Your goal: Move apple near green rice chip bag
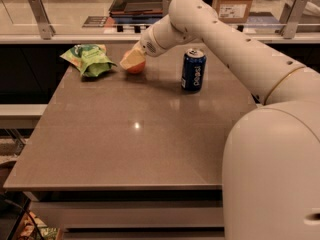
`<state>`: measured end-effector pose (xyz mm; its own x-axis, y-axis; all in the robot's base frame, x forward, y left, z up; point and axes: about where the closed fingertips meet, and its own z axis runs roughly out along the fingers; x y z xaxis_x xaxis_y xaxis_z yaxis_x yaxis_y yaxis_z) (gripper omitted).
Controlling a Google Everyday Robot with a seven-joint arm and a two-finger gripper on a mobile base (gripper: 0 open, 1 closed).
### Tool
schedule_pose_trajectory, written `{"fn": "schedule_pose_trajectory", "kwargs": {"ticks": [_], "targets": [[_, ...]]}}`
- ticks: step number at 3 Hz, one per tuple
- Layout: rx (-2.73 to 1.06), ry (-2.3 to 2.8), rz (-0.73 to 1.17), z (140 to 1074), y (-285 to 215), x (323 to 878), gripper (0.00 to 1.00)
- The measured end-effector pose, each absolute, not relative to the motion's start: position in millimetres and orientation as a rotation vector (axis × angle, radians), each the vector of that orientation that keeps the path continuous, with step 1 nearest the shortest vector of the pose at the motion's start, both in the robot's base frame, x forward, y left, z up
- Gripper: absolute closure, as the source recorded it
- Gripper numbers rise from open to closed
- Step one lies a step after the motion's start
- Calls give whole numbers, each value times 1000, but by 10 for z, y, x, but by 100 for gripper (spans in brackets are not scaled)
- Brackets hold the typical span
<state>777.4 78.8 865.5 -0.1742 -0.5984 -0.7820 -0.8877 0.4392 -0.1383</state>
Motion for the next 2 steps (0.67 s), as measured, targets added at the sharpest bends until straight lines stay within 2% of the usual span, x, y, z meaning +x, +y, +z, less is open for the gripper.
{"fn": "schedule_pose_trajectory", "kwargs": {"ticks": [1,2], "targets": [[-1263,1882,450,8634,807,7771,90],[-1267,1883,454,8610,832,7768,66]]}}
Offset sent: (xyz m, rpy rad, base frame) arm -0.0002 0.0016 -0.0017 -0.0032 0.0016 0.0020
